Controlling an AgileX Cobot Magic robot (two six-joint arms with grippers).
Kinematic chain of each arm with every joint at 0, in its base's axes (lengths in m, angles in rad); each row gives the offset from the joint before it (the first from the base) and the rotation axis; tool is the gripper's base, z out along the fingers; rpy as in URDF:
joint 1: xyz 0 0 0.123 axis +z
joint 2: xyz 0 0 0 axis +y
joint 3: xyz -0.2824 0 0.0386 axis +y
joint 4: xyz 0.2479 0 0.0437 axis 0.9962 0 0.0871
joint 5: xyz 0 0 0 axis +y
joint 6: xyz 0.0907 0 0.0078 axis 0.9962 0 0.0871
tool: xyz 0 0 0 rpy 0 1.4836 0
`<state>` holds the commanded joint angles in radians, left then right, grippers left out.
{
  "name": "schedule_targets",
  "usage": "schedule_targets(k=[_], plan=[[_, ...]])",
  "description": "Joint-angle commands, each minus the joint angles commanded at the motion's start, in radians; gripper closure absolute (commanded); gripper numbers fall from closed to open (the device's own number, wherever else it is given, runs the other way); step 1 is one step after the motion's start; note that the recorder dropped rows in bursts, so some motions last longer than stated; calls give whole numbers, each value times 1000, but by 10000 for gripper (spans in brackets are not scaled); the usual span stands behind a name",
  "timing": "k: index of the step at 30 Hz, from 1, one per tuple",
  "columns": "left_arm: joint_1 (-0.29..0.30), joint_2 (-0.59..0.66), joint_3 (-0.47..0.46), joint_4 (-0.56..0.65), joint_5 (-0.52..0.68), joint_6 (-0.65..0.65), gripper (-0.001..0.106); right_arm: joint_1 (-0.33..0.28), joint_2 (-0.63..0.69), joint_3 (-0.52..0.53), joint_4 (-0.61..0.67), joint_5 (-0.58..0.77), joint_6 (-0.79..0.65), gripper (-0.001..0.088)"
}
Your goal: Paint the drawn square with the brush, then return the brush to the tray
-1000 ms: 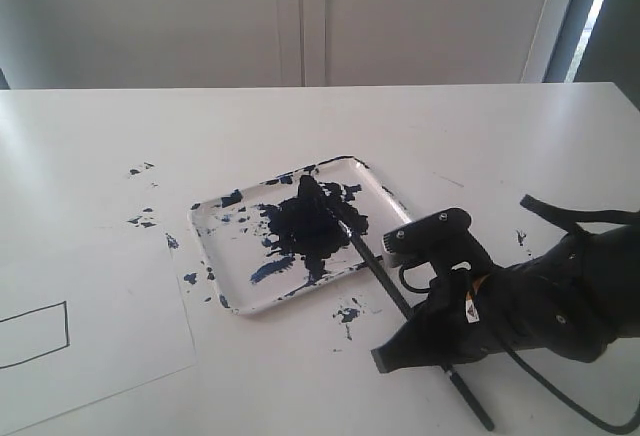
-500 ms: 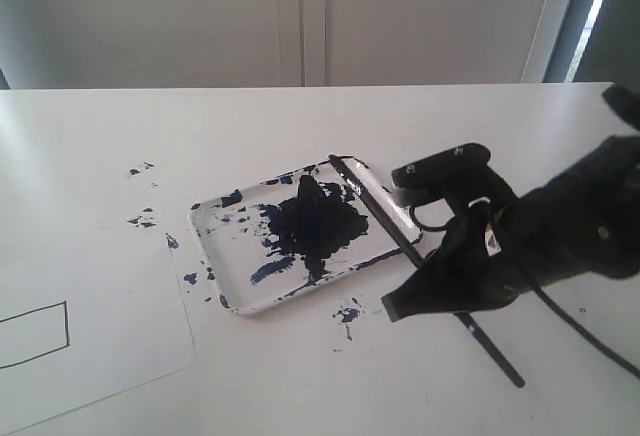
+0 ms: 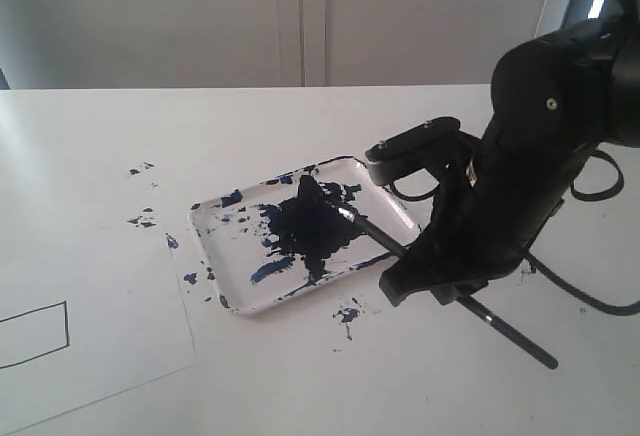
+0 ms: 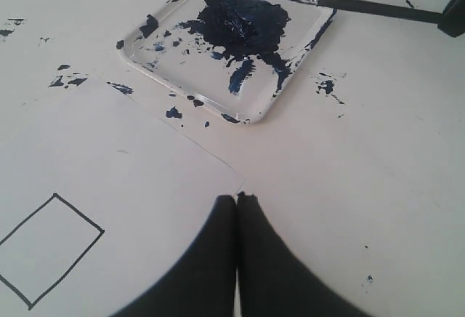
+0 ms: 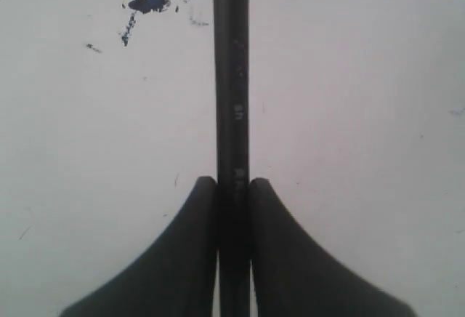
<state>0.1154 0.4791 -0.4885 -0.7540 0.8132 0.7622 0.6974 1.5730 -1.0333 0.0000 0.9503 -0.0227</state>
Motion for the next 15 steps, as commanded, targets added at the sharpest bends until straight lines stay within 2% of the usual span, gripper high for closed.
schedule_targets(k=[15], plan=[[0, 0, 0, 0, 1, 2, 1053, 0, 95, -4, 0, -81, 2, 868]])
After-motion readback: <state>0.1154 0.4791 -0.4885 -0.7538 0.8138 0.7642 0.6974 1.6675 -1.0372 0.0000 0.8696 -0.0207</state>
